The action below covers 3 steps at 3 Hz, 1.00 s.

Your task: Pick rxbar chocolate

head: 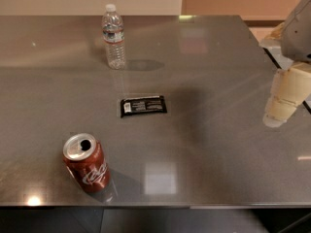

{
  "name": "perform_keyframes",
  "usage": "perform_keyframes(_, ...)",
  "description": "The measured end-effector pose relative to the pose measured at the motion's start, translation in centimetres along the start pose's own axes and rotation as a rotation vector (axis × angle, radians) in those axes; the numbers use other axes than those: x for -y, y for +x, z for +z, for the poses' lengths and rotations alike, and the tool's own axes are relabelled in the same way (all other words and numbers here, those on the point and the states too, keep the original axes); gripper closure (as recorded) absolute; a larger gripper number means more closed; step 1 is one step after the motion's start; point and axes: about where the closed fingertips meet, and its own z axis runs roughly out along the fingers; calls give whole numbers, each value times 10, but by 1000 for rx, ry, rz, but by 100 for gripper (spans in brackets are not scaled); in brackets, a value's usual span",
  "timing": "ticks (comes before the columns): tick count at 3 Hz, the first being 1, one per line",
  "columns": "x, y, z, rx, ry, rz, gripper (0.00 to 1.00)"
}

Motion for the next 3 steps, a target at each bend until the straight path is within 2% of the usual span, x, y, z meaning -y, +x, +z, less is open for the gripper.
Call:
perform_keyframes(2, 14, -27, 10, 59, -57, -59, 0)
perform_keyframes(3, 21, -61, 38, 124, -86, -69, 0)
